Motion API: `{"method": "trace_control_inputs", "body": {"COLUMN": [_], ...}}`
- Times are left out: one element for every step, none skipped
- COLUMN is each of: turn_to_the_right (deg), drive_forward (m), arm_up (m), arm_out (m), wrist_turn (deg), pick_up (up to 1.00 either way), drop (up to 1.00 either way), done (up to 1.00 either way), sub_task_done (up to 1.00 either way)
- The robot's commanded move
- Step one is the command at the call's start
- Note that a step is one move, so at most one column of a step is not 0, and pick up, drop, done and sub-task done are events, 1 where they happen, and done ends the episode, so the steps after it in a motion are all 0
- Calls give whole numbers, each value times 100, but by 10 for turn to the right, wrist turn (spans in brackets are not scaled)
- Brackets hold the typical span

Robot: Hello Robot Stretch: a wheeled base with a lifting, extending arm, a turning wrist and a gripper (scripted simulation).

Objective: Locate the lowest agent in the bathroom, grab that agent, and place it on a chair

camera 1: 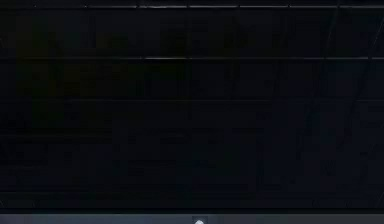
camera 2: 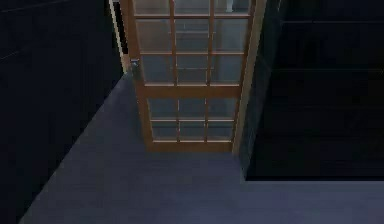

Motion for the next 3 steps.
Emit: {"method": "trace_control_inputs", "body": {"turn_to_the_right": [450,120,0], "drive_forward": [0,0,100], "arm_up": [0,0,0], "arm_out": [0,0,0], "wrist_turn": [0,0,0], "pick_up": [0,0,0], "drop": [0,0,0], "done": [0,0,0], "sub_task_done": [0,0,0]}}
